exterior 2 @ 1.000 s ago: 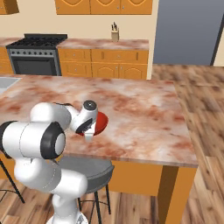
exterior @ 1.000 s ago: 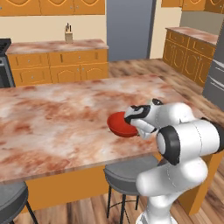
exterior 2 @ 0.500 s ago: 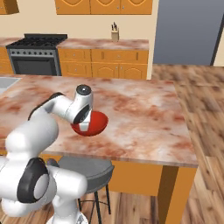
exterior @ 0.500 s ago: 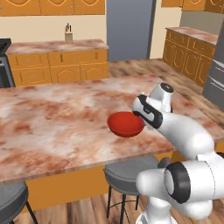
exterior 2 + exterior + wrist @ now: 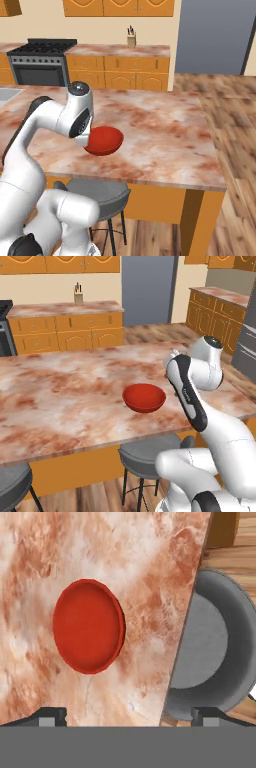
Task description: Pick up the bowls from the cabinet and place each bowl in front of a stool on the dining counter.
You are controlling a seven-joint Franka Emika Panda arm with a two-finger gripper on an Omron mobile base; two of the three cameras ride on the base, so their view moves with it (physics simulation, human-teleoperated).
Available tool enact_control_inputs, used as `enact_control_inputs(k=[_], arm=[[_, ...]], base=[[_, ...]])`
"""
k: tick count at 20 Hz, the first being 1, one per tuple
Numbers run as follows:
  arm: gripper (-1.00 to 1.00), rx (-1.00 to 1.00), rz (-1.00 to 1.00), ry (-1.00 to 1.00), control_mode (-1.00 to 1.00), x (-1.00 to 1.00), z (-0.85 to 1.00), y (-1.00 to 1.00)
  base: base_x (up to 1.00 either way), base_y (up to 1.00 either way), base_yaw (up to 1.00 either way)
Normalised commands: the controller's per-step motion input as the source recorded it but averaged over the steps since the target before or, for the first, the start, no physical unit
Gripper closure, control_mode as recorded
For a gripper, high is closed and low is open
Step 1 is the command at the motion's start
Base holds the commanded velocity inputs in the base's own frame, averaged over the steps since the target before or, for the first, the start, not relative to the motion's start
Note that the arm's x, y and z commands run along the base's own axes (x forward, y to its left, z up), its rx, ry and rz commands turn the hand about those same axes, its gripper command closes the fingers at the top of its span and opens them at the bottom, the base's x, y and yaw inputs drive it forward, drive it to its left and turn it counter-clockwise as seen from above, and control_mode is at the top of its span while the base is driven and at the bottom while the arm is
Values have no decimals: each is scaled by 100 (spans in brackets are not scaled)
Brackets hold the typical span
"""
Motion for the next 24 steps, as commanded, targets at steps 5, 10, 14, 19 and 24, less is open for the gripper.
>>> enact_control_inputs(k=[5, 10, 14, 19, 24], arm=[[-100, 0, 0, 0, -100, -99, 88, -12], [-100, 0, -3, -1, -100, -100, 79, -28], [-100, 0, -5, 0, -100, -98, 73, -15], [-100, 0, -2, 0, -100, -54, 73, 0], [-100, 0, 0, 0, 100, -10, 10, 0]], base=[[0, 0, 0], [0, 0, 0], [0, 0, 0], [0, 0, 0], [-73, -43, 0]])
